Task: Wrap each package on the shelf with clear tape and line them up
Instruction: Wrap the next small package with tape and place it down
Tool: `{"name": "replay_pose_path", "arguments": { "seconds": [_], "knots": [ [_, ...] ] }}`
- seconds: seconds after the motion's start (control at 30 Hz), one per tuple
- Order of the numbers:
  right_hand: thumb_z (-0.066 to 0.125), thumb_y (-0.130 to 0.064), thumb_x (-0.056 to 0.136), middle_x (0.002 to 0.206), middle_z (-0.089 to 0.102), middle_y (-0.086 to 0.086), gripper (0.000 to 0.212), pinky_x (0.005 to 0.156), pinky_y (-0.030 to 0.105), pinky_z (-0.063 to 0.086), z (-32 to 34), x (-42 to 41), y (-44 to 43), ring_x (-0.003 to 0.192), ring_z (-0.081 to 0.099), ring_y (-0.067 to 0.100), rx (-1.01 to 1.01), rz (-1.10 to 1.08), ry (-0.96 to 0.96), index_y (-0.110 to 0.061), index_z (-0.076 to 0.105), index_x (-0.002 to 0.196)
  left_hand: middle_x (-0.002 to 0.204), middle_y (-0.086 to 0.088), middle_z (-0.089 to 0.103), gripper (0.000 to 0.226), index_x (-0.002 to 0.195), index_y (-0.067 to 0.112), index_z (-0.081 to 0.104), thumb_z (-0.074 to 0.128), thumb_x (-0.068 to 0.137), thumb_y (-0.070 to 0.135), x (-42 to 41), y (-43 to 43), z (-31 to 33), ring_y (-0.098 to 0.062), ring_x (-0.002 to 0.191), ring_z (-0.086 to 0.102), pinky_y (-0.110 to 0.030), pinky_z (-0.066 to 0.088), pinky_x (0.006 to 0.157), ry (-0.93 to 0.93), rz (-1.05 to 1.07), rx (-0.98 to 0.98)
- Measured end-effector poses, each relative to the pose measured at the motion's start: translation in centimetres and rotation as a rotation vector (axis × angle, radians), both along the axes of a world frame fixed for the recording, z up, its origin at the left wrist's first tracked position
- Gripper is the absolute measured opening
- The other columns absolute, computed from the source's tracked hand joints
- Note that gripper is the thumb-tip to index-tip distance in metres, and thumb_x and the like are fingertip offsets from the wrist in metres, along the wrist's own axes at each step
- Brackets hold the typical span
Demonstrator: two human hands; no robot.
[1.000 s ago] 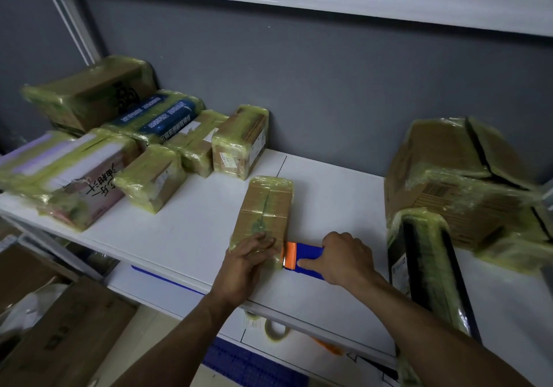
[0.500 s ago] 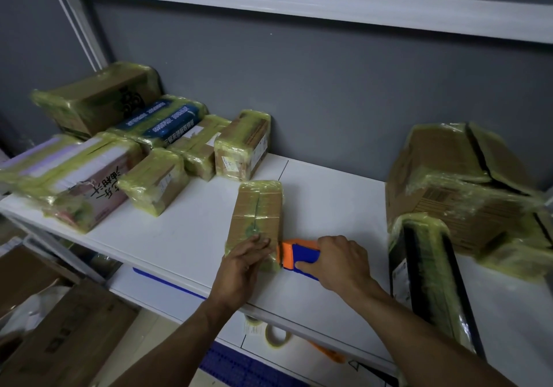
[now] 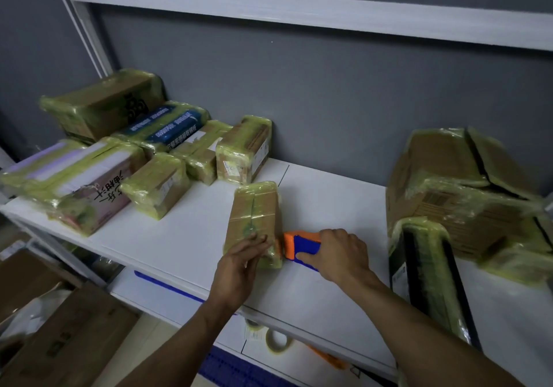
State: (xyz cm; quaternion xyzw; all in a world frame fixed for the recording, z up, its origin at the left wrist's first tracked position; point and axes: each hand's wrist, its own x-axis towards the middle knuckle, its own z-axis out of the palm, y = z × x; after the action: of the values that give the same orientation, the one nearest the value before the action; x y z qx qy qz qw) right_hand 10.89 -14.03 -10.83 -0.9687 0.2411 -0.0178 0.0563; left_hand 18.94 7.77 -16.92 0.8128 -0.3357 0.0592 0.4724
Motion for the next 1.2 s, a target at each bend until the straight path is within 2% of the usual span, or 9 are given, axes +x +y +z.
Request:
{"name": "replay_pose_path", "arguments": {
  "seconds": [0.07,0.13,0.2,0.37,0.47,0.73,0.97,1.07,1.2],
  "knots": [
    [0.067,-0.081,0.075,0.093,0.070,-0.004,0.062,0.062,0.027,0.047,-0.2,-0.4,-1.1,0.085,0.069,0.019,0.192,-0.067,-0.011,-0.023,0.064,0.096,0.134,0.015,0.063,0.039,0.124,0.028,0.072,0.067,0.095,0.003,0.4,0.4,0.1,-0.007,0.139,0.046,-0.055,0.042,0.112,0.035,0.040,0.069],
    [0.071,-0.078,0.075,0.079,0.070,-0.002,0.060,0.058,0.027,0.047,-0.5,-1.0,-2.4,0.075,0.070,0.019,0.447,-0.146,-0.104,-0.019,0.064,0.083,0.138,0.024,0.058,0.038,0.123,0.035,0.072,0.066,0.095,0.010,0.5,1.1,-0.4,-0.008,0.149,0.030,-0.074,0.008,0.117,-0.012,0.115,0.246],
    [0.076,-0.073,0.074,0.060,0.066,0.004,0.061,0.051,0.027,0.044,-0.5,-1.3,-3.4,0.057,0.068,0.018,0.648,-0.241,-0.259,-0.016,0.057,0.062,0.143,0.028,0.052,0.037,0.124,0.040,0.070,0.058,0.091,0.028,0.0,1.3,-0.5,-0.009,0.155,0.012,-0.077,-0.009,0.111,-0.094,0.143,0.383],
    [0.076,-0.067,0.079,0.056,0.068,-0.005,0.057,0.042,0.017,0.041,-1.2,-0.9,-3.3,0.047,0.064,0.005,0.817,-0.327,-0.323,-0.016,0.059,0.062,0.167,0.005,0.019,0.081,0.147,0.035,0.049,0.050,0.082,0.083,-0.3,-1.7,1.5,-0.021,0.156,-0.003,-0.073,0.006,0.115,0.082,0.345,0.484],
    [0.072,-0.069,0.082,0.054,0.067,-0.006,0.058,0.046,0.021,0.042,-2.0,-0.8,-3.7,0.046,0.063,0.005,0.873,-0.394,-0.350,-0.015,0.062,0.064,0.169,0.001,0.001,0.082,0.158,0.032,0.021,0.049,0.090,0.070,0.2,-3.1,2.0,-0.029,0.155,-0.013,-0.077,0.000,0.113,0.166,0.326,0.677],
    [0.064,-0.072,0.085,0.059,0.068,-0.002,0.062,0.051,0.024,0.043,-3.0,-0.9,-4.6,0.055,0.066,0.011,0.904,-0.459,-0.384,-0.011,0.066,0.074,0.171,0.001,-0.002,0.084,0.161,0.023,0.015,0.051,0.086,0.021,1.1,-0.4,2.9,-0.033,0.152,-0.025,-0.073,-0.027,0.103,-0.003,0.220,0.990],
    [0.063,-0.072,0.086,0.072,0.070,0.003,0.061,0.054,0.026,0.044,-3.2,-0.4,-4.7,0.066,0.068,0.019,0.896,-0.459,-0.394,-0.011,0.066,0.080,0.165,0.009,0.024,0.069,0.144,0.029,0.048,0.043,0.085,-0.006,4.5,2.2,5.0,-0.030,0.155,-0.001,-0.081,0.007,0.110,0.163,0.364,0.674],
    [0.063,-0.071,0.087,0.075,0.069,0.003,0.059,0.055,0.028,0.046,-3.1,0.0,-4.6,0.069,0.068,0.020,0.880,-0.467,-0.397,-0.012,0.064,0.081,0.159,0.008,0.036,0.060,0.145,0.034,0.047,0.048,0.086,0.028,3.0,-0.2,4.9,-0.028,0.148,0.022,-0.071,0.013,0.115,0.122,0.270,0.577],
    [0.064,-0.070,0.087,0.076,0.069,0.003,0.057,0.056,0.027,0.046,-3.1,-0.2,-4.6,0.070,0.068,0.020,0.885,-0.461,-0.397,-0.013,0.064,0.082,0.159,0.005,0.025,0.074,0.147,0.039,0.036,0.049,0.084,0.074,1.2,-5.1,3.4,-0.031,0.145,0.019,-0.069,0.017,0.114,0.220,0.204,0.643]
  ]
}}
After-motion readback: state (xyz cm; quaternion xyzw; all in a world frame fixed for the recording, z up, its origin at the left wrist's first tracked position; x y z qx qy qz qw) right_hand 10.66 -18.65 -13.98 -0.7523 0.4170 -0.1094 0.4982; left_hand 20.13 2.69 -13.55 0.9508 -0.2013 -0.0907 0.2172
